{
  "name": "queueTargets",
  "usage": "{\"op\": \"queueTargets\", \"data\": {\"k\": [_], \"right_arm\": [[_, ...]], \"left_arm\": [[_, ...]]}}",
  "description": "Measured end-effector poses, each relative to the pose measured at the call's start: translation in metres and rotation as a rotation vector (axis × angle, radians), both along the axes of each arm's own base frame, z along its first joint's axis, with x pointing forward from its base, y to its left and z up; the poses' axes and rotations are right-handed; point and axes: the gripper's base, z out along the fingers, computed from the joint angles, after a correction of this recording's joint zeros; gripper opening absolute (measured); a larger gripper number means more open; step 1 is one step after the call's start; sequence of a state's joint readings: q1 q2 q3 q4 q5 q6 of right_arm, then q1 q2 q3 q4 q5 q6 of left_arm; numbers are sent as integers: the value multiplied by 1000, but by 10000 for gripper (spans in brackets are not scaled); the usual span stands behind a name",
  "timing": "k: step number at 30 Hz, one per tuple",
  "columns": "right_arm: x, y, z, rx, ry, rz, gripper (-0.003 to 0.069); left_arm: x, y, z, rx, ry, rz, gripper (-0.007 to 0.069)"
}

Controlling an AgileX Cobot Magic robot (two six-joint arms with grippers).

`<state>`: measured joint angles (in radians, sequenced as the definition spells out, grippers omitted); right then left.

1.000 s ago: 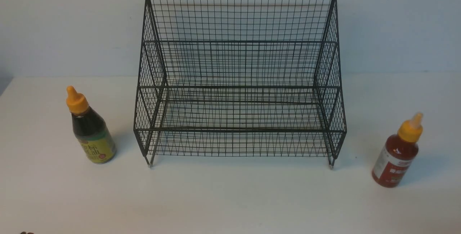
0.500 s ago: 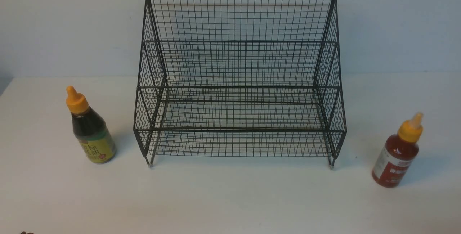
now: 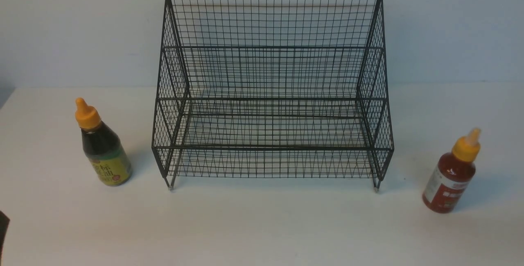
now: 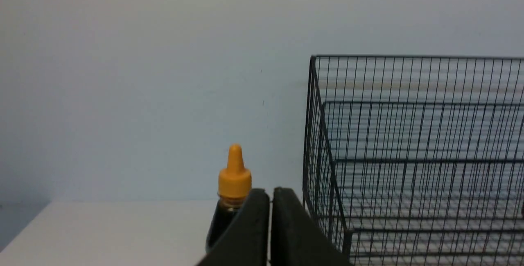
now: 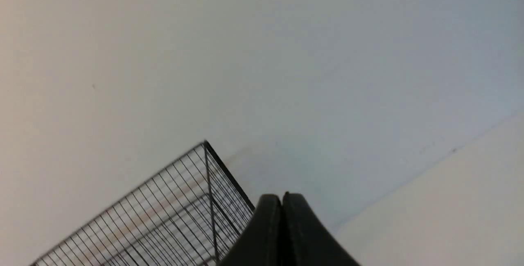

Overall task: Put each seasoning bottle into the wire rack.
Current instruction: Use the left arm to grab the condiment bottle closest to it

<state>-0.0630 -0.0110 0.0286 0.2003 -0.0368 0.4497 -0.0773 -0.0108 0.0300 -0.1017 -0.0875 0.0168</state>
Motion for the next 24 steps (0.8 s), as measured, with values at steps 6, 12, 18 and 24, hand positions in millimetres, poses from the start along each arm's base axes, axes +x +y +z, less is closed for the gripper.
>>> {"op": "queueTargets", "data": {"k": [6,12,18,24], "right_arm": [[0,0,0,-12,-1,-2,-15],[-2,-1,9,-7,-101,-12,-15],[-6,7,61,-329,-191,-27,-15],[28,15,112,-562,-120,36,-15]], "left_arm": [[-1,1,5,-13,-53,5,-5],[-4,3,17,-42,-187,19,-5],[-7,6,45,-90,-365,44,-5],[33,1,78,-43,-151,33,-5]]}}
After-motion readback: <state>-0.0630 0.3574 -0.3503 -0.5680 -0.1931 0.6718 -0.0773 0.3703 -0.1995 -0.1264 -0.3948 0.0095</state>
